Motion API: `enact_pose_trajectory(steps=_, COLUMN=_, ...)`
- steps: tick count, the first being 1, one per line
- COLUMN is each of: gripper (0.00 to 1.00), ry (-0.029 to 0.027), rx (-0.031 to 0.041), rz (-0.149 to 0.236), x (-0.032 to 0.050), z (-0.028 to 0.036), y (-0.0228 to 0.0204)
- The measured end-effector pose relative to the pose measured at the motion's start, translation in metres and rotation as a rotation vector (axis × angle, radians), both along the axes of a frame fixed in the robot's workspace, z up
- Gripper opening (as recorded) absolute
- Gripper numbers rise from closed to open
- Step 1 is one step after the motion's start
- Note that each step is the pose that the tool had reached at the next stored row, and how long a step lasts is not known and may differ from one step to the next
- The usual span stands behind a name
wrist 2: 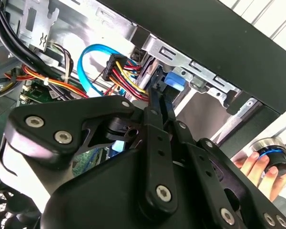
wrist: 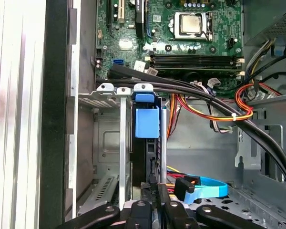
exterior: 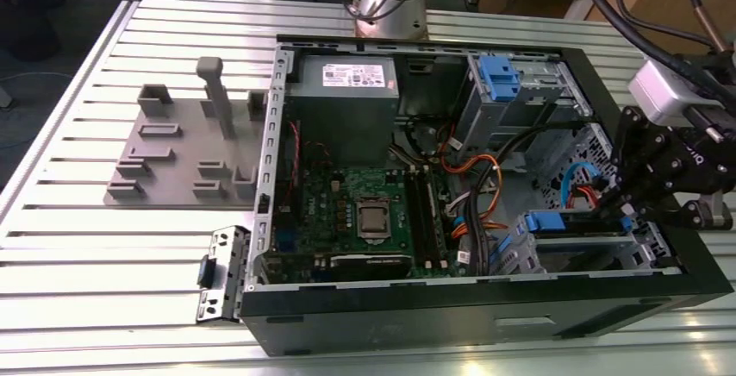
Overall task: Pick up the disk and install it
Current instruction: 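Insert the first disk wire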
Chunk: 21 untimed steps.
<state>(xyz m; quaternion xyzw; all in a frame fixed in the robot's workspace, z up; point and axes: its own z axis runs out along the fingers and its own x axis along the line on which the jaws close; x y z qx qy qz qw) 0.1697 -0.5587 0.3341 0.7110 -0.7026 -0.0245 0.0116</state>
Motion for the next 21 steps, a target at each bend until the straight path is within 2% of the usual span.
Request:
enact_pose_trajectory(steps=6, gripper=0.17, ry=-0.0001, rx=0.0037, rz=0.000, x=0.0000, z=-0.0038, y=0.0000)
enact_pose_trajectory(steps=9, gripper=0.17, ry=-0.0001, rx=0.0085, rz=0.000, x=0.0000, z=-0.0046, y=0.0000)
enact_pose_trajectory(steps=21, gripper=0.17, ry=-0.0001, rx=0.0131, rz=0.000, x=0.0001, z=-0.0011, y=0.0000)
